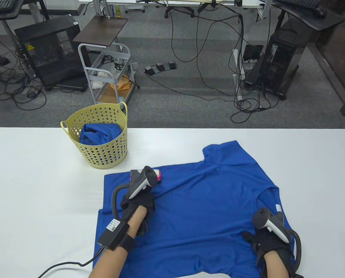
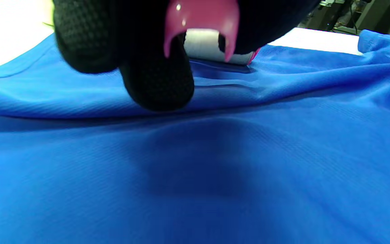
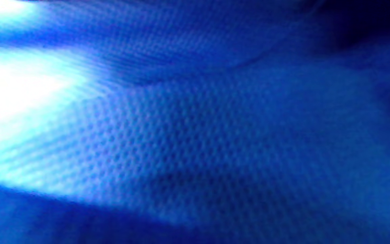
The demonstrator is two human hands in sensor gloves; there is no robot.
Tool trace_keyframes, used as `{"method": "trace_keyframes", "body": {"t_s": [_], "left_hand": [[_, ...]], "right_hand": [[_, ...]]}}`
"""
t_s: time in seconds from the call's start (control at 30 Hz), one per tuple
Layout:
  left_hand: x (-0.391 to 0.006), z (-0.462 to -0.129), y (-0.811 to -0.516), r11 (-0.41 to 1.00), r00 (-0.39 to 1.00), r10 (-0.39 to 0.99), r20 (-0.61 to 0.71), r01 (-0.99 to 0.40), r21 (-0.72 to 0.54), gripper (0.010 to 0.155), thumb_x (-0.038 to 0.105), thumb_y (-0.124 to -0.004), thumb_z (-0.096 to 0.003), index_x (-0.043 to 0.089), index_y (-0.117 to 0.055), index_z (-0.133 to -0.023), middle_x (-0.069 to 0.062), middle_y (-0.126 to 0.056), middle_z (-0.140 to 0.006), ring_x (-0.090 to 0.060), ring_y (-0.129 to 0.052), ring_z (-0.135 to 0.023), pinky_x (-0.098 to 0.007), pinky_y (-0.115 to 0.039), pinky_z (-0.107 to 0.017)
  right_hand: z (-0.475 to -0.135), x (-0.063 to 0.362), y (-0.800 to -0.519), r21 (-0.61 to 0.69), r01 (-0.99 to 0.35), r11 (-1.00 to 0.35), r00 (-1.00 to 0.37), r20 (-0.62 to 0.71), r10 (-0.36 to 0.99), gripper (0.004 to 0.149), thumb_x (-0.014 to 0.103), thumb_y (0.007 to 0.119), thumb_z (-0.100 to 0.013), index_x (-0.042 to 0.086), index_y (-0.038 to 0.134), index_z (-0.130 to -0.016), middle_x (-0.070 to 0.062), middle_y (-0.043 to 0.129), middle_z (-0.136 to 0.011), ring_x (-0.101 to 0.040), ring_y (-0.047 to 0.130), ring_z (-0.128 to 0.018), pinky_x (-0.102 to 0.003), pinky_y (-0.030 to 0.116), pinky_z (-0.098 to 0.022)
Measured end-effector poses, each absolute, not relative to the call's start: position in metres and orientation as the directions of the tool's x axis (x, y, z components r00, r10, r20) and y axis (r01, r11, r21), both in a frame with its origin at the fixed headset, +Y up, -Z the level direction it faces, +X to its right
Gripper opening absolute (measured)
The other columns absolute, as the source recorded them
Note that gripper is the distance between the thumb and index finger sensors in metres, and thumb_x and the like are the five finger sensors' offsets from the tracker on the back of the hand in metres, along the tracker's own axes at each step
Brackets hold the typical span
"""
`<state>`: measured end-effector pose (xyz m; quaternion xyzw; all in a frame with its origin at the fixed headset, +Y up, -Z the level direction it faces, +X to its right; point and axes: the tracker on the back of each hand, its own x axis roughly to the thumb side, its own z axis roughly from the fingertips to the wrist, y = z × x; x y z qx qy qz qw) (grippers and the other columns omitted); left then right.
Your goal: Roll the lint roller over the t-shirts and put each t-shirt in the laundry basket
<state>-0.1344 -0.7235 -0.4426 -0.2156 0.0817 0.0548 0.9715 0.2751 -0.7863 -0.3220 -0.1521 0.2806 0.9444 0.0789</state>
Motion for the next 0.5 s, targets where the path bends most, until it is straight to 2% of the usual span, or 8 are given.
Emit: {"method": "trace_keyframes", "body": {"t_s": [0.1,0.23,0.33,0.5], "left_hand": [[-0.137,-0.445,-0.727,0.912,0.978,0.106,-0.18,-0.168,-0.373,0.073,0.043,-0.073,-0.0526,0.041,-0.023,-0.106,-0.009,-0.066,-0.101,-0.014,-0.104,-0.054,-0.027,-0.088,-0.04],[-0.144,-0.431,-0.725,0.919,0.982,0.151,-0.111,-0.181,-0.35,0.073,0.043,-0.073,-0.0522,0.039,-0.026,-0.107,-0.009,-0.069,-0.098,-0.01,-0.105,-0.05,-0.024,-0.09,-0.038],[-0.15,-0.409,-0.715,0.913,0.976,0.204,-0.082,-0.22,-0.343,0.072,0.042,-0.073,-0.052,0.036,-0.029,-0.108,-0.012,-0.07,-0.096,-0.01,-0.106,-0.047,-0.024,-0.09,-0.036],[-0.141,-0.351,-0.684,0.948,0.992,0.121,0.046,-0.101,-0.303,0.067,0.045,-0.071,-0.0522,0.037,-0.037,-0.109,-0.01,-0.076,-0.093,-0.006,-0.107,-0.04,-0.021,-0.092,-0.031]], "right_hand": [[-0.322,0.275,-0.786,0.508,-0.237,-0.828,-0.941,-0.331,0.066,0.08,0.06,0.051,-0.045,0.028,0.004,-0.102,-0.006,-0.005,-0.112,-0.04,0.001,-0.1,-0.067,0.02,-0.07],[-0.322,0.275,-0.786,0.509,-0.237,-0.827,-0.942,-0.329,0.068,0.08,0.06,0.052,-0.045,0.028,0.004,-0.102,-0.006,-0.005,-0.112,-0.04,0.001,-0.1,-0.067,0.02,-0.07],[-0.322,0.275,-0.786,0.512,-0.236,-0.826,-0.942,-0.328,0.066,0.08,0.06,0.052,-0.045,0.028,0.004,-0.102,-0.006,-0.005,-0.112,-0.04,0.001,-0.1,-0.067,0.02,-0.07],[-0.322,0.275,-0.786,0.51,-0.231,-0.828,-0.943,-0.327,0.061,0.08,0.06,0.051,-0.045,0.028,0.004,-0.102,-0.006,-0.005,-0.112,-0.04,0.001,-0.1,-0.067,0.02,-0.07]]}}
